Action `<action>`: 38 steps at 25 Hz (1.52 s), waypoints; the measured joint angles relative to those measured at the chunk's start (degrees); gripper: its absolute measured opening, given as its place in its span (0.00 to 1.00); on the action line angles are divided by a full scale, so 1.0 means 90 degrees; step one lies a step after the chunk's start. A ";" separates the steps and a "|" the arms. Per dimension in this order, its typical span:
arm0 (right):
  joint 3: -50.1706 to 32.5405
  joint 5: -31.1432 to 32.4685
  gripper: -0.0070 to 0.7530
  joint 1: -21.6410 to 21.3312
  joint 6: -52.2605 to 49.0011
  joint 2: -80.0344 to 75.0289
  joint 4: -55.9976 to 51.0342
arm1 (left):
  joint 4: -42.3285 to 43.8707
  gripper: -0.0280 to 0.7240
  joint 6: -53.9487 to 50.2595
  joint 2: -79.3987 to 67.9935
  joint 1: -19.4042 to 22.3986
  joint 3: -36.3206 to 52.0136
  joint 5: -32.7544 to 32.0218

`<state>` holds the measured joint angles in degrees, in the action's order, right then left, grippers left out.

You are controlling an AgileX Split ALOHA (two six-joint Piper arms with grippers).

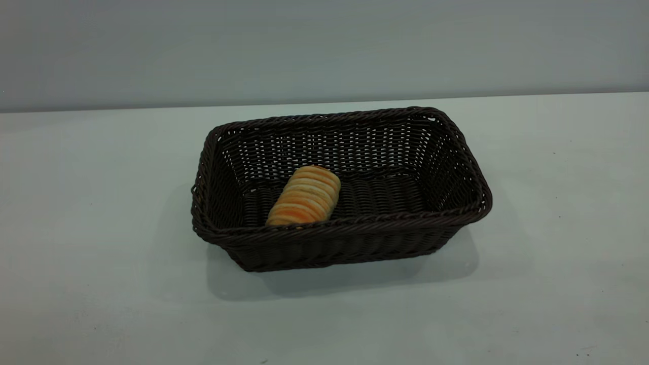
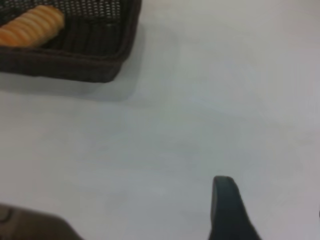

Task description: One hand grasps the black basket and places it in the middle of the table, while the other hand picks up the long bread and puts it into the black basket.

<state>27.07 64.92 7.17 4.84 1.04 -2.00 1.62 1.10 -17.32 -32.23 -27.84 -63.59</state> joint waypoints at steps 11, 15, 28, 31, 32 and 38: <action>0.0000 0.0005 0.60 -0.0741 0.0000 0.0012 -0.0006 | -0.0005 0.81 -0.0015 0.0941 0.1037 0.0000 -0.0033; 0.0000 0.0005 0.60 -0.0741 0.0000 0.0012 -0.0006 | 0.0000 0.81 -0.0015 0.1175 0.2866 0.0000 -0.0039; 0.0000 0.0005 0.60 -0.0741 0.0000 0.0012 -0.0006 | 0.0006 0.81 -0.0020 0.2063 0.3508 0.0000 -0.0125; 0.0000 0.0005 0.60 -0.0741 0.0000 0.0012 -0.0006 | 0.0006 0.81 -0.0020 0.2063 0.3508 0.0000 -0.0125; 0.0000 0.0005 0.60 -0.0741 0.0000 0.0012 -0.0006 | 0.0006 0.81 -0.0020 0.2063 0.3508 0.0000 -0.0125; 0.0000 0.0005 0.60 -0.0741 0.0000 0.0012 -0.0006 | 0.0006 0.81 -0.0020 0.2063 0.3508 0.0000 -0.0125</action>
